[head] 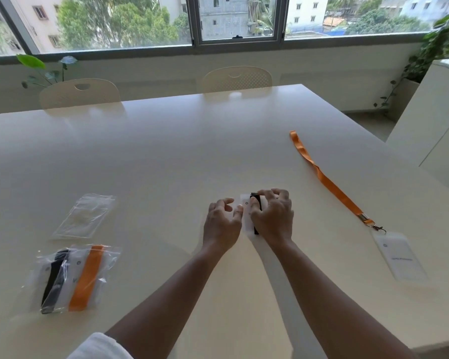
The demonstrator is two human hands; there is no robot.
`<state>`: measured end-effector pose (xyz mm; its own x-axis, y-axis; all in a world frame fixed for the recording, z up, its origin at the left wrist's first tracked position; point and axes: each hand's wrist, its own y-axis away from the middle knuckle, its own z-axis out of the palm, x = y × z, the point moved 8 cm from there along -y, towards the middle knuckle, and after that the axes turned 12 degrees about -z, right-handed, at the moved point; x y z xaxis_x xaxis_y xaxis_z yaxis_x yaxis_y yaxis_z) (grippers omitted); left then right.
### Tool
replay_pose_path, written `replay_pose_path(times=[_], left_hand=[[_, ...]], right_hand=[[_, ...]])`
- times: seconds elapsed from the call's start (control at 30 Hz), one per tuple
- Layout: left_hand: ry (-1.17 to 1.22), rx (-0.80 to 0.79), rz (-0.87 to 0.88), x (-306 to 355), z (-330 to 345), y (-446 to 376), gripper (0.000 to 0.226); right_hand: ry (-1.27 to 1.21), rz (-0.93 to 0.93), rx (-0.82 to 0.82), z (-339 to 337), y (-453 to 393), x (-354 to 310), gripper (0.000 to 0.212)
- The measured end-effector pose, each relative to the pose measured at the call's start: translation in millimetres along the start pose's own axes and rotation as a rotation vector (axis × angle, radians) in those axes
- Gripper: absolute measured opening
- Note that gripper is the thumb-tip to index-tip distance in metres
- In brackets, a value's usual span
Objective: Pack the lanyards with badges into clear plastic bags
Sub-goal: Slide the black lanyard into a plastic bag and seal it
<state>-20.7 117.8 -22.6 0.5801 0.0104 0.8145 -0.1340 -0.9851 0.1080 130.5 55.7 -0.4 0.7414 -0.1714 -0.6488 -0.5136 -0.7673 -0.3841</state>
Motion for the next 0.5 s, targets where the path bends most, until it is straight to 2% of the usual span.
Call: replay_pose_path(times=[0.13,0.27,0.5], left_hand=[[0.083,-0.035,-0.027,0.0,-26.4,-10.6,0.031],[0.106,0.027,-0.041,-6.0,-68.9,-22.0,0.028],[0.047,0.290,-0.112,-49.7,-175.4,-42.2,0.024]], right_hand=[[0.099,-0.063,0.061,-1.9,-10.0,-35.9,0.030],[0.001,-0.169,0.035,17.3,-14.9,-84.7,0.030],[-0.269,-0.232,-0.302,109.0,-4.3,-167.5,0.024]])
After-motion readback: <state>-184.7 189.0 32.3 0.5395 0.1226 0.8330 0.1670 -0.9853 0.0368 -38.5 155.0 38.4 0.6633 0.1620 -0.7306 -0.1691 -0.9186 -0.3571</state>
